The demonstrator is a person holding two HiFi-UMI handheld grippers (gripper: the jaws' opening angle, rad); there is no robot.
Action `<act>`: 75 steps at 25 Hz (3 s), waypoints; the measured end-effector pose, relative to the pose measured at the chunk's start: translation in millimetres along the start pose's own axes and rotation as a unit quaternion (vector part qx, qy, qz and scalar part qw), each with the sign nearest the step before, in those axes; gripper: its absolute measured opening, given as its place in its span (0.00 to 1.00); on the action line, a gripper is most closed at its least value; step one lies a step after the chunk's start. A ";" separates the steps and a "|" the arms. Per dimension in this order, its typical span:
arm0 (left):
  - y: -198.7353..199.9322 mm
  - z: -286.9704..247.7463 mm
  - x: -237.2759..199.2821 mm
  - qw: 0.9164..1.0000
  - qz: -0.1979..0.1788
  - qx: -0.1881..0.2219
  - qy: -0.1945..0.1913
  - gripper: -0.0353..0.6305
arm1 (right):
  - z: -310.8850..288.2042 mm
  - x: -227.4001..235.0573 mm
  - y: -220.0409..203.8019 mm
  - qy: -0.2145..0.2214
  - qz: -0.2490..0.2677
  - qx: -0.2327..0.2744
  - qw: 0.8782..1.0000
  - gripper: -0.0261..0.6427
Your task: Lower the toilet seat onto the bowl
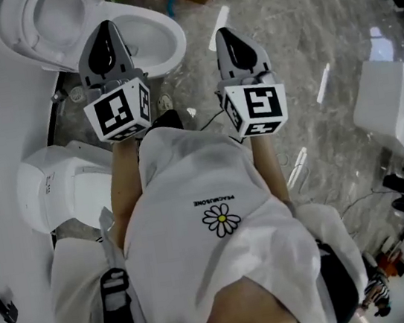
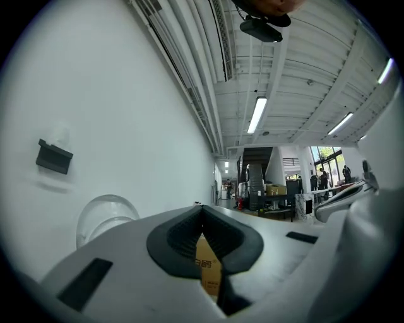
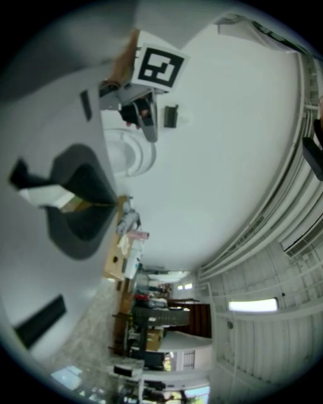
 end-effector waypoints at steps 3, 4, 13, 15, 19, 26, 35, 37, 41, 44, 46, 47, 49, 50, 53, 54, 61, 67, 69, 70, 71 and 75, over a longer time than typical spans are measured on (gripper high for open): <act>-5.7 -19.3 -15.6 1.000 0.008 -0.007 -0.001 0.08 | -27.1 -2.8 7.8 -0.002 0.005 -0.007 1.000 0.08; -6.4 -24.7 -20.7 1.000 0.008 -0.007 0.001 0.08 | -35.4 -5.4 10.3 0.002 0.010 -0.008 1.000 0.08; -13.7 -47.4 -44.5 0.999 0.002 -0.012 0.045 0.08 | -94.5 -13.2 17.2 0.057 0.015 -0.008 0.998 0.08; -13.4 -52.1 -45.2 0.998 -0.004 -0.011 0.060 0.08 | -110.9 -11.6 18.7 0.077 0.009 -0.004 0.997 0.08; -10.2 -61.6 -47.6 0.995 -0.014 -0.006 0.099 0.08 | -138.2 -13.7 28.7 0.128 0.014 0.007 0.992 0.08; -0.1 -78.4 -48.7 0.987 -0.022 0.003 0.158 0.08 | -177.7 -9.4 47.5 0.197 0.022 0.014 0.980 0.08; -9.7 -81.0 -81.0 0.972 -0.051 -0.039 0.225 0.08 | -219.7 -17.9 50.0 0.248 0.031 0.007 0.968 0.08; -8.5 -81.4 -99.1 0.968 -0.060 -0.046 0.241 0.09 | -232.3 -31.9 57.8 0.267 0.054 0.015 0.962 0.08; -12.0 -84.4 -135.2 0.957 -0.066 -0.062 0.274 0.09 | -269.0 -75.5 80.4 0.338 0.110 0.030 0.934 0.09; -16.8 -91.8 -159.2 0.952 -0.084 -0.077 0.285 0.14 | -298.8 -113.7 98.5 0.397 0.138 0.042 0.906 0.09; -24.1 -96.6 -176.9 0.950 -0.085 -0.090 0.287 0.18 | -319.6 -136.1 105.5 0.417 0.156 0.046 0.894 0.15; -28.8 -96.7 -187.0 0.948 -0.082 -0.096 0.293 0.19 | -330.5 -147.9 105.8 0.427 0.164 0.045 0.888 0.20; -40.4 -94.2 -207.3 0.941 -0.076 -0.109 0.310 0.21 | -353.4 -170.5 100.5 0.444 0.178 0.036 0.877 0.25; -47.8 -93.3 -216.6 0.938 -0.071 -0.116 0.320 0.21 | -365.1 -180.7 96.1 0.450 0.185 0.029 0.873 0.25; -70.6 -97.6 -245.7 0.929 -0.052 -0.131 0.343 0.21 | -403.0 -209.3 84.2 0.460 0.211 0.018 0.862 0.25; -77.7 -99.9 -256.1 0.925 -0.048 -0.135 0.351 0.21 | -415.9 -219.0 81.3 0.461 0.220 0.016 0.860 0.25; -132.5 -109.1 -305.5 0.910 -0.054 -0.198 0.361 0.31 | -485.0 -267.3 44.7 0.448 0.284 -0.004 0.847 0.25; -174.0 -108.6 -326.8 0.900 -0.038 -0.233 0.366 0.31 | -517.4 -284.7 6.8 0.442 0.332 -0.018 0.833 0.25; -181.1 -112.0 -331.2 0.900 -0.045 -0.240 0.360 0.31 | -527.3 -287.0 0.9 0.434 0.341 -0.019 0.834 0.25; -184.0 -113.5 -332.8 0.900 -0.048 -0.244 0.357 0.31 | -531.3 -287.9 -1.2 0.432 0.345 -0.021 0.833 0.25; -187.1 -114.7 -334.4 0.900 -0.050 -0.249 0.354 0.31 | -534.2 -289.0 -2.9 0.431 0.347 -0.022 0.833 0.25; -201.8 -119.4 -341.2 0.893 -0.054 -0.271 0.355 0.31 | -541.0 -295.0 -8.4 0.434 0.353 -0.028 0.828 0.25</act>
Point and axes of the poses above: the fingertips, and each gripper's own axes: z backward along the fingers, x to its right, y out of its top, the point moved 2 cm from there along z, backward along the fingers, and after that the axes turned 5 degrees about -z, right-handed, at the moved point
